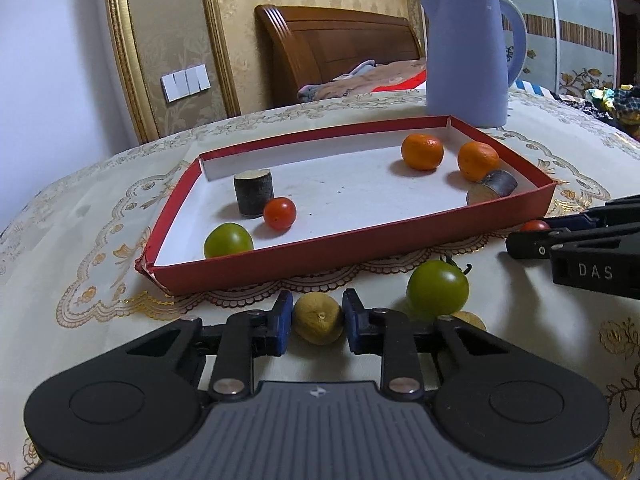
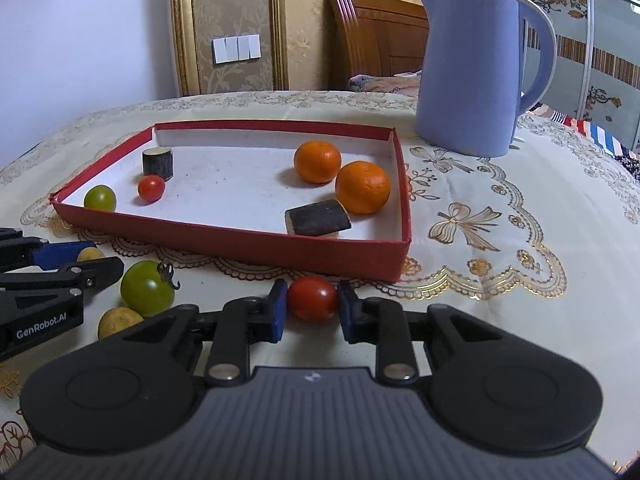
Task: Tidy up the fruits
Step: 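Close the left gripper on a brown round fruit while the right closes on a red cherry tomato, then carry the brown fruit and the red cherry tomato over the tray with both grippers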
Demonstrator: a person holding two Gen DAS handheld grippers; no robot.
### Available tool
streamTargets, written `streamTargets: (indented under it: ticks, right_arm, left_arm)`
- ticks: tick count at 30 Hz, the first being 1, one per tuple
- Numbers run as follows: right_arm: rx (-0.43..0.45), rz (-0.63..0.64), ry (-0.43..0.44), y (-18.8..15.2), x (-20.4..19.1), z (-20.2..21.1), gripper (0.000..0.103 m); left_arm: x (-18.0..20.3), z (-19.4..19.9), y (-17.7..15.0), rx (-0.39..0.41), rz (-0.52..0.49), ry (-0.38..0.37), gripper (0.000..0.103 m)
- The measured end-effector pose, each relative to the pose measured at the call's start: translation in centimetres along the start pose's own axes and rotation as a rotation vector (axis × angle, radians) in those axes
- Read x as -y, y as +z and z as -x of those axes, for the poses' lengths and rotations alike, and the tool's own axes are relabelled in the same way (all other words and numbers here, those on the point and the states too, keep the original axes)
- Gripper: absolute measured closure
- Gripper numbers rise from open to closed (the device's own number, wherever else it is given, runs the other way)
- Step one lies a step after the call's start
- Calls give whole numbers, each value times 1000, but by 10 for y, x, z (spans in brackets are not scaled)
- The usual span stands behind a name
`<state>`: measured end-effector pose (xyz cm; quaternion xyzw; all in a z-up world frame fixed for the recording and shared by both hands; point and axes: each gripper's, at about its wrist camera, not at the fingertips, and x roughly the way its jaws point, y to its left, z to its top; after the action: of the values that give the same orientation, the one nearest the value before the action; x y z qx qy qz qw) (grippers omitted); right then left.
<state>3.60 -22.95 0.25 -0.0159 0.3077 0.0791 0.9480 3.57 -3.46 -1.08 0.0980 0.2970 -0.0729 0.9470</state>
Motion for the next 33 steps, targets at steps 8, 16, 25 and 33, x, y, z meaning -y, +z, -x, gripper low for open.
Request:
streamTargets:
  ticks: [8,16,25,33]
  right_arm:
    - [62,7,25,-4,0,19,78]
    - [113,8,32,3,-1,32,78]
    - [147,25,23,39,-7,19,78]
    - [122,72,-18,58,-19,-14,78]
  left_arm:
    - [-5,14,0,44,24,-4,77]
    - [-14,20,11,79,83,-33,77]
    - [-16,3,39,51,132,-17,77]
    - [-13,-28,59,27,129,9,77]
